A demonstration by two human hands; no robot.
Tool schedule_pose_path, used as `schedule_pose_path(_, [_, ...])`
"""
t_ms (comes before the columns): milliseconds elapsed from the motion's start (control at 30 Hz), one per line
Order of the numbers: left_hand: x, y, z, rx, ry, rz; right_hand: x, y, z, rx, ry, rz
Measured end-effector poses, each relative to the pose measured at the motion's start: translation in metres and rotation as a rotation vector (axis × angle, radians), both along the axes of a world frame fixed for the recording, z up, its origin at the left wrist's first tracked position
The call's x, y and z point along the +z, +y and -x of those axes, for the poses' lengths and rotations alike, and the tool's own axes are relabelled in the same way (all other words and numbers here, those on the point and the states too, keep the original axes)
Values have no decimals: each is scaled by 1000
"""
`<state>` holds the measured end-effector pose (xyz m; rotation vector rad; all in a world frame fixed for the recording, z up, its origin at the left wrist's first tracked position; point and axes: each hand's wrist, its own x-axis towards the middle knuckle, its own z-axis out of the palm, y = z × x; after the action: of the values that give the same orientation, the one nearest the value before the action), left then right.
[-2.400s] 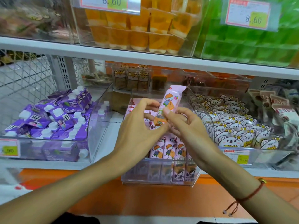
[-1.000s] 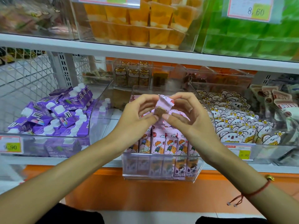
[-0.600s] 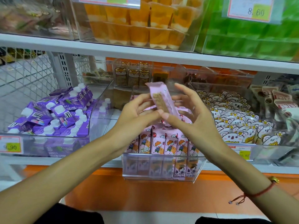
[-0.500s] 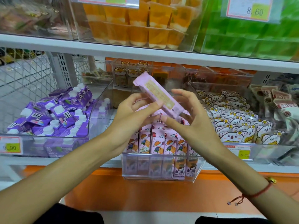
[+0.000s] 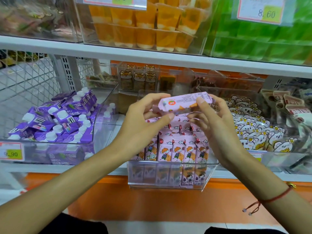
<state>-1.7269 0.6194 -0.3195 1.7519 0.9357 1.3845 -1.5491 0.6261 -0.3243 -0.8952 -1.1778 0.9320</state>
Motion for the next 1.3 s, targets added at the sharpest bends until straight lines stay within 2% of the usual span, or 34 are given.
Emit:
schedule_pose_path(100, [3,5,5,59,-13,-43,-2,1,1,-47,-99,32])
schedule_pose_path(167, [3,12,8,140,-7,-87,-5,0,1,-102,-255,22])
schedule_pose_path(267, [6,27,15,260,24,-130,-11,-4,3,-139,-607,-62])
schedule_pose_path(400, [11,56,16,330,208,-171,-27,-8,6,-24,-1191,-134])
schedule_pose_path(467, [13,70,10,351,309,-181,-30,-7,6,24,-1351,-164])
schedule_pose_path(767, [17,103,-7,309,786,-194,-24,-5,4,54,-1371,-212])
schedule_pose_path(933, [43,118,-5,136,983,-164,-25,-5,4,64,-1366,-208])
schedule_pose_path(1033, [37,129,-18,104,1010,-80,-25,-5,4,64,-1368,-203])
schedule_pose_path(1167, [15,139,-35,204,791,-73,-23,-8,6,23,-1406,-231])
schedule_pose_path(1200, [9,141,-38,220,785,-69,-22,-8,6,-1,-1426,-250])
schedule_pose_path(1300, [-5,144,-44,198,990,-40,-19,-11,8,-56,-1473,-283])
